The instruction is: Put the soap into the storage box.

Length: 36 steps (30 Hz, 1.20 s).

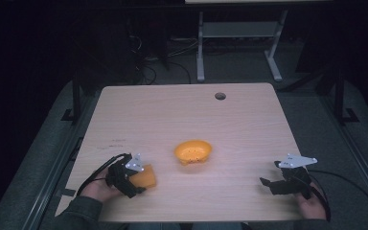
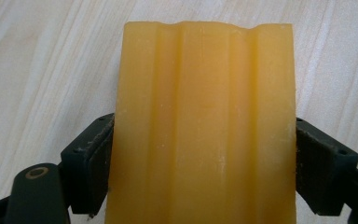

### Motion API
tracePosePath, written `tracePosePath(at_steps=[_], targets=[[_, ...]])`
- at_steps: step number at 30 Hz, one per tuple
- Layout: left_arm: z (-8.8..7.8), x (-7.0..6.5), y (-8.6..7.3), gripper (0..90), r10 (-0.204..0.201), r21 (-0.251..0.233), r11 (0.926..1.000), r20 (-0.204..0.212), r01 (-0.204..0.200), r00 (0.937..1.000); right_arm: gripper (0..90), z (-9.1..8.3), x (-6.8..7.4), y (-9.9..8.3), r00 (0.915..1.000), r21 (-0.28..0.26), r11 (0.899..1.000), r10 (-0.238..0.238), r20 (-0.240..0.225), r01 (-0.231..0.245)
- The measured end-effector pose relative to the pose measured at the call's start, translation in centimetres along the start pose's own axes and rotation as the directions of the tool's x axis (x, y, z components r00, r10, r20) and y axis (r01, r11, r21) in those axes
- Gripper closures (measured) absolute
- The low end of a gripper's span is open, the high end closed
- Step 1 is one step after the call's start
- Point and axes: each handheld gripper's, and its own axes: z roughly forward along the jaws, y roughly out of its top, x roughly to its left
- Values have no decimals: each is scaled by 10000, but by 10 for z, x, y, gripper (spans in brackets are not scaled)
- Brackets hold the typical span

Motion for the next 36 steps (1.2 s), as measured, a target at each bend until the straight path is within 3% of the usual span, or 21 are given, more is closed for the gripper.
tracePosePath(at_steps=[11, 28, 36], targets=[[-1, -1, 1, 194, 146, 19, 9999, -77, -146, 9999, 139, -1, 0, 0, 10000, -31, 10000, 17, 0, -17], [-3, -2, 2, 209, -43, -18, 10000, 2, 43, 10000, 139, -2, -1, 0, 10000, -119, 9999, -11, 11, 11], [-9, -2, 1, 209, -169, -430, 9989, -32, 167, 9999, 139, -3, -1, -1, 10000, -132, 9999, 17, 34, -16]])
